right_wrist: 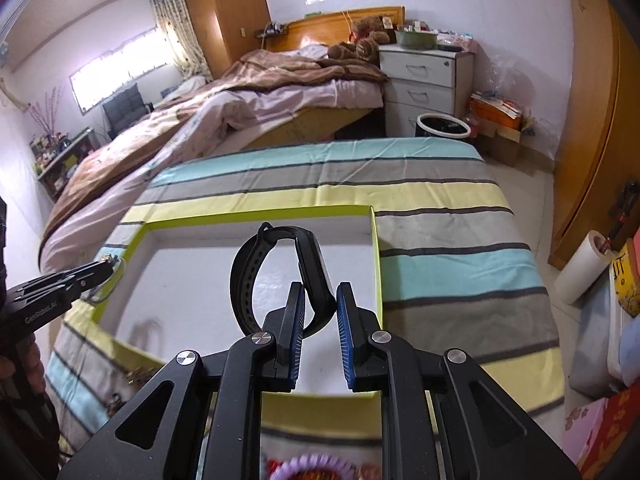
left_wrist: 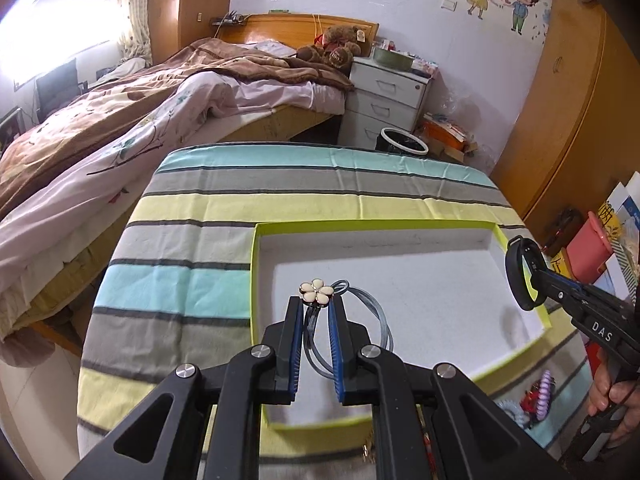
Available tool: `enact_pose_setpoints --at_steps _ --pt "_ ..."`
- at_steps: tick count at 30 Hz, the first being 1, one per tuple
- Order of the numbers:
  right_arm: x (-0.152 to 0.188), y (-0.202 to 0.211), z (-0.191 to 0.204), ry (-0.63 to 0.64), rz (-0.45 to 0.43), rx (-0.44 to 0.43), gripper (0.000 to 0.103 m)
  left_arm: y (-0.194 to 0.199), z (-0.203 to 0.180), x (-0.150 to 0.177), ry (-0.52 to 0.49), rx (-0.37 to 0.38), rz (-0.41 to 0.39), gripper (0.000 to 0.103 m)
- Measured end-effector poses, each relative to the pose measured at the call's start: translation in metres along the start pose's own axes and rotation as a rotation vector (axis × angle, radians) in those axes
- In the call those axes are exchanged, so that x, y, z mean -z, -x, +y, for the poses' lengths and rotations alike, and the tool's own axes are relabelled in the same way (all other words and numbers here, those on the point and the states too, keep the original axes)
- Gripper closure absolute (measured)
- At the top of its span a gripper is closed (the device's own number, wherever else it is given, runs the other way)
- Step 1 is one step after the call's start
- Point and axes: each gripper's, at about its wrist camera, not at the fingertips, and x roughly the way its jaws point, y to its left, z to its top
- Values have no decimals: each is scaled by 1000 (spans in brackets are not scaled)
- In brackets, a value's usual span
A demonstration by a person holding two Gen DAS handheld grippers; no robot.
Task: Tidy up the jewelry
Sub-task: 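Carry the hair tie and watch band over the lime-green box with both tools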
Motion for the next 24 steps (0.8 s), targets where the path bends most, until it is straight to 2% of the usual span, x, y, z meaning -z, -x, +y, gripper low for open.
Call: enact_pose_setpoints --at_steps 11,24 --pt "-14 -37 -6 27 75 55 86 -45 0 -9 -2 -13 73 90" --pt "-16 -53 -5 46 116 81 86 -63 2 -8 8 -17 110 90"
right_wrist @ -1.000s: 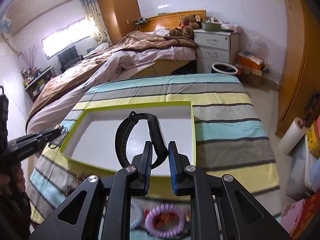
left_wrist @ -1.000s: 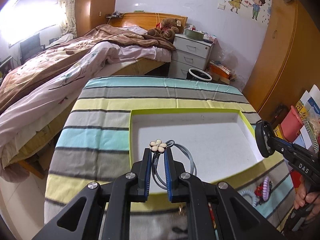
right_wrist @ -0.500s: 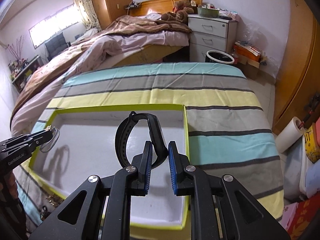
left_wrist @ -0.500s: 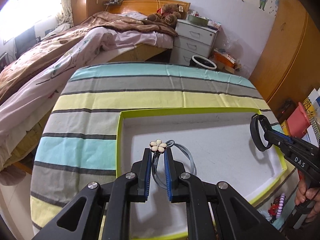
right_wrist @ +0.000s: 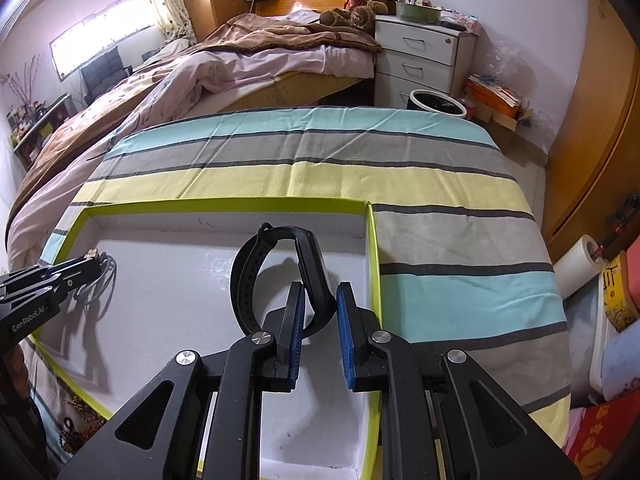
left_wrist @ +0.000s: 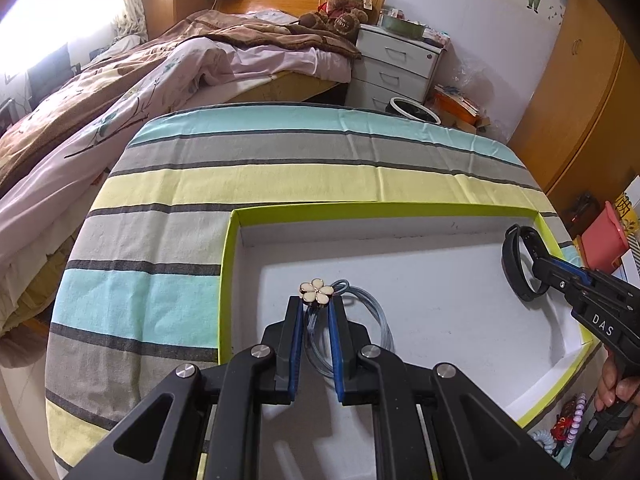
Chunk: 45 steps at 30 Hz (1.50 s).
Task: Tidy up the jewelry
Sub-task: 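Carry the hair tie and watch band over the lime-green box with both tools, then open the left tool to drop the hair tie while the right tool drops the band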
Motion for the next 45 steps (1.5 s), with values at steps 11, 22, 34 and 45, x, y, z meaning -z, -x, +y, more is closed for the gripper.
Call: enact_pose_setpoints --at_steps 11,22,34,45 --pt "-2 -2 1 6 7 -6 86 1 -1 -1 11 -8 1 90" --pt "-3 2 1 -1 -9 -15 81 6 -2 0 18 10 -12 69" --pt "9 28 4 -14 -69 -60 70 44 -7 16 31 45 -66 60" --pt "52 81 -14 -64 -156 -124 67 100 -3 66 75 77 -150 53"
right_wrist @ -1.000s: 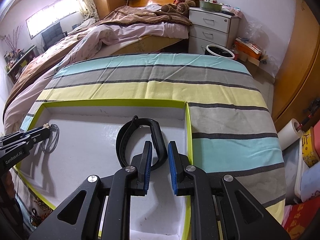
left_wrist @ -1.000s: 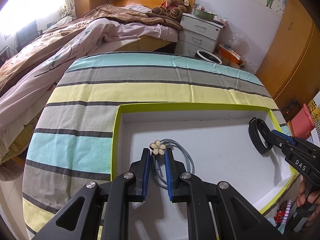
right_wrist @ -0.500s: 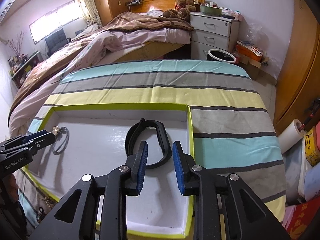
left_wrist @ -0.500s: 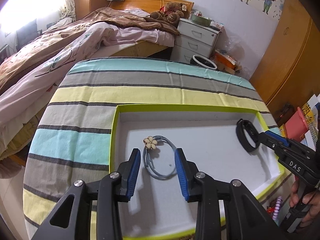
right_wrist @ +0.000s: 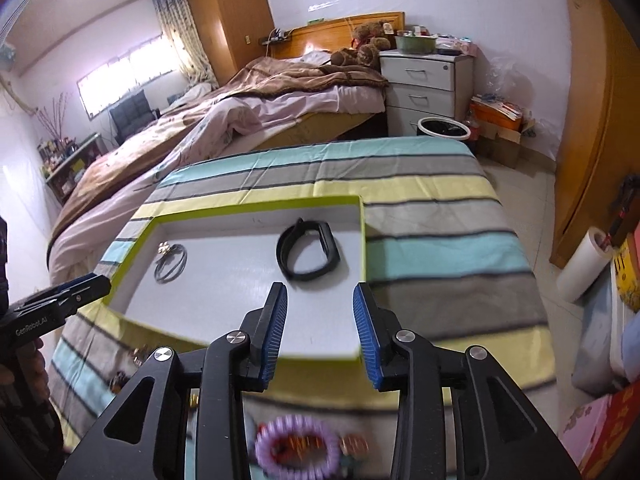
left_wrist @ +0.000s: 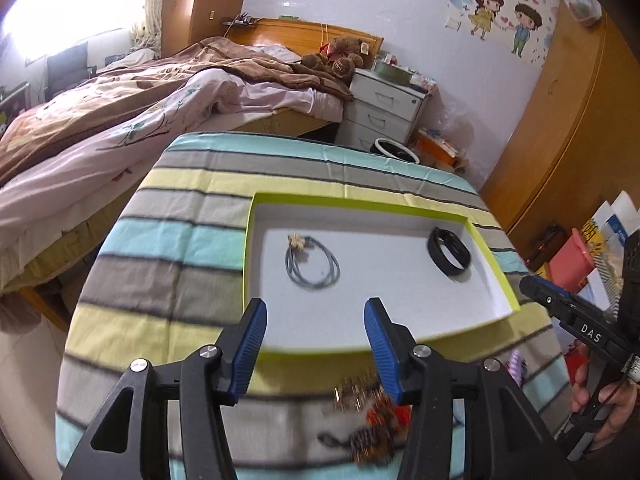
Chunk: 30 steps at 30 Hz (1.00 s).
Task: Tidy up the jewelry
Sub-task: 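Open the left tool to drop the hair tie while the right tool drops the band, then move both tools back from the box toward the remaining jewelry, then grasp the purple coil bracelet with the right tool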
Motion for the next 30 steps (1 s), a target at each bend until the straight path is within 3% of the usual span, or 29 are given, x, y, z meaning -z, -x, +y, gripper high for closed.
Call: enact_pose_setpoints --at_steps 8,14,25,30 --pt "34 27 -18 -15 -38 -78 67 29 -2 42 -2 12 0 53" --pt "54 18 -18 73 26 -116 67 33 -3 67 2 32 34 52" --pt "57 -4 -22 70 113 -210 67 31 -9 87 2 39 65 52" --pt "61 -2 -18 83 119 -213 67 31 -7 91 10 42 74 52"
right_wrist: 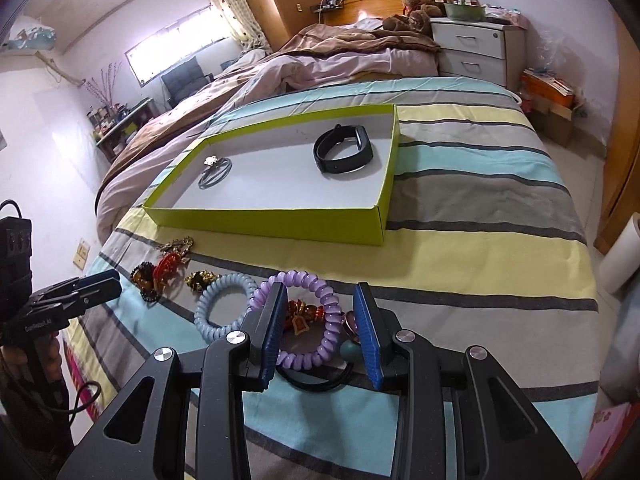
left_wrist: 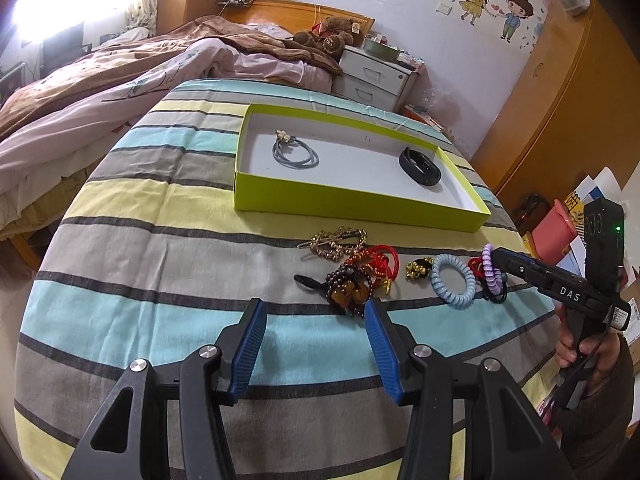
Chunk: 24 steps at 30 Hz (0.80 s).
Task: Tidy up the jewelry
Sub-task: 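Grasp the purple coil bracelet with the right tool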
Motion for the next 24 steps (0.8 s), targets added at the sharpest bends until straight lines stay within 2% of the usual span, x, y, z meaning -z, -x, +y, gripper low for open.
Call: enact_pose_setpoints --at_steps 2,3,5,6,7,14,15,19,24 --pt "1 0 2 5 2 6 70 0 1 2 2 -2 2 52" --pt "1 1 2 6 0 10 77 0 1 2 3 -1 2 52" --pt "2 3 3 6 -8 7 79 0 2 4 6 -1 4 52" --pt "2 4 4 8 -9 15 90 0 2 5 6 -2 3 52" --pt "3 5 5 14 -11 26 94 1 2 5 8 -3 2 52" --pt "7 15 12 28 -29 31 96 4 4 10 9 -3 -2 52" --pt "7 18 12 19 -40 29 103 5 4 10 10 -2 -3 52" --pt "13 30 11 -32 -73 6 103 4 3 13 2 2 1 52" --pt "12 25 11 -11 -58 24 101 2 -1 15 -3 9 6 52"
